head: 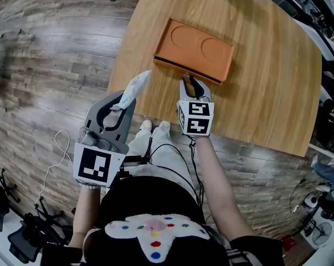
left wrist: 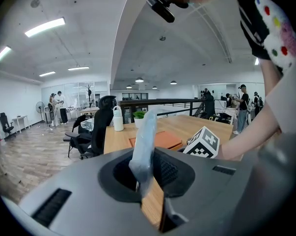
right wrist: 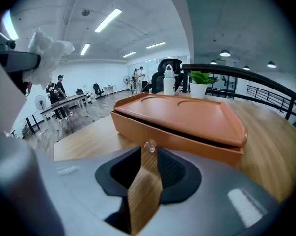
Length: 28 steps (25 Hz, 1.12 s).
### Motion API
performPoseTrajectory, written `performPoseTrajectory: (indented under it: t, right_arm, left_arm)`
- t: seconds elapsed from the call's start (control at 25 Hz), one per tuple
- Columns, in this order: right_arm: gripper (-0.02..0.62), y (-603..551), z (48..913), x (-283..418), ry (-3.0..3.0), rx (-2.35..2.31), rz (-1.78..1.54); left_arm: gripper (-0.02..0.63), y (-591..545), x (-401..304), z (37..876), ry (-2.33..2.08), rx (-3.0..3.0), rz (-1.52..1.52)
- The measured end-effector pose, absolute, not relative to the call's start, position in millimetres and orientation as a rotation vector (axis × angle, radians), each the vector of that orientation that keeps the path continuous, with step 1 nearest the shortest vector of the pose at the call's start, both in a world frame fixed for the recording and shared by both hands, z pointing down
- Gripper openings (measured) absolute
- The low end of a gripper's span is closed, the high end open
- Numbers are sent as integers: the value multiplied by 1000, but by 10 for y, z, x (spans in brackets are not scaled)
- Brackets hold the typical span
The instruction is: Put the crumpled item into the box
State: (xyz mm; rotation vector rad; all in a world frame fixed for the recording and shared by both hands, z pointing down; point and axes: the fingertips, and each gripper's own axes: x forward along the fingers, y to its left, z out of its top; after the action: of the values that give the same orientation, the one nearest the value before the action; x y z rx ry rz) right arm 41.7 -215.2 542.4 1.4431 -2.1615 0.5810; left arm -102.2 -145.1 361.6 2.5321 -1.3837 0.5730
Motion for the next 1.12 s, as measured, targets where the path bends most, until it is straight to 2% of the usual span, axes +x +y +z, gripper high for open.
performPoseTrajectory:
  t: [0.28,1.12]
  right_arm:
    - [75,-2201,5420,425,-2158,1455,597]
    - [71,-1925,5429,319,-2151,1449,646]
  left_arm:
    - [49,-1449,-994,3611,-1386,2530,573]
    - [49,-1411,-1034,3619,-1352,2549,570]
